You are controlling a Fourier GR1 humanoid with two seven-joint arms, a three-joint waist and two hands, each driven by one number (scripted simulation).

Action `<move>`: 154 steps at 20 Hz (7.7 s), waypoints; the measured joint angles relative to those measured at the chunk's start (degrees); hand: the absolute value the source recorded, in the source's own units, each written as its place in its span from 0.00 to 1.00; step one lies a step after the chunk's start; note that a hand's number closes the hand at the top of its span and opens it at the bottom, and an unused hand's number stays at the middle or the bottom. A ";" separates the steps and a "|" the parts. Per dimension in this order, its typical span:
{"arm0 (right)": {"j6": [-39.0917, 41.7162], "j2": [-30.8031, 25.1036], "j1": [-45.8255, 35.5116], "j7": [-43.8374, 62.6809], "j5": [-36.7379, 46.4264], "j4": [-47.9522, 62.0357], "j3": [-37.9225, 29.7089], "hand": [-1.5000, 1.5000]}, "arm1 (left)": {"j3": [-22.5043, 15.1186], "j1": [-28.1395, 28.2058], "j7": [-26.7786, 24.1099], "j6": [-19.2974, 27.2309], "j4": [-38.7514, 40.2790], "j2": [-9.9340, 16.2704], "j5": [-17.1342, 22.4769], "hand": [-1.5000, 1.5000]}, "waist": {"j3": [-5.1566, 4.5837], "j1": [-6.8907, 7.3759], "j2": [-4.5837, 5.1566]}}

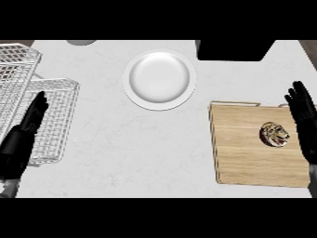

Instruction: Pick the cupcake from the tray and place it in the plate

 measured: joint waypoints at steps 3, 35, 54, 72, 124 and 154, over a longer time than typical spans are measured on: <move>-4.91 2.18 -3.46 3.24 0.06 1.27 -2.26 1.00 | 0.35 0.43 -0.99 -0.46 0.54 -1.33 0.26 0.50 | 0.05 -0.49 1.17; -44.46 17.17 -16.41 42.28 55.85 32.94 -4.65 0.00 | 2.25 0.30 -2.58 -7.51 8.00 -6.97 5.34 0.50 | -1.11 -3.11 0.46; -12.15 16.79 -12.82 74.92 69.05 11.11 -0.51 0.00 | 3.42 -0.79 -2.90 -8.40 10.04 -8.86 4.29 0.50 | 0.18 -3.12 1.37; -3.52 18.85 -9.11 70.14 68.54 10.11 -9.55 1.00 | 4.72 -1.87 -3.26 -11.35 10.93 -11.69 2.02 0.50 | 0.18 -1.60 1.67; 12.35 7.85 -50.26 -13.19 55.12 41.18 -7.44 1.00 | 9.73 -3.07 -0.26 -15.15 11.06 -15.99 -4.51 0.50 | 0.23 -0.57 2.21; -6.50 27.16 -66.75 -6.24 48.69 73.15 -13.38 0.00 | 10.26 -5.94 0.61 -17.69 11.21 -18.34 -6.85 0.50 | 0.31 3.02 3.58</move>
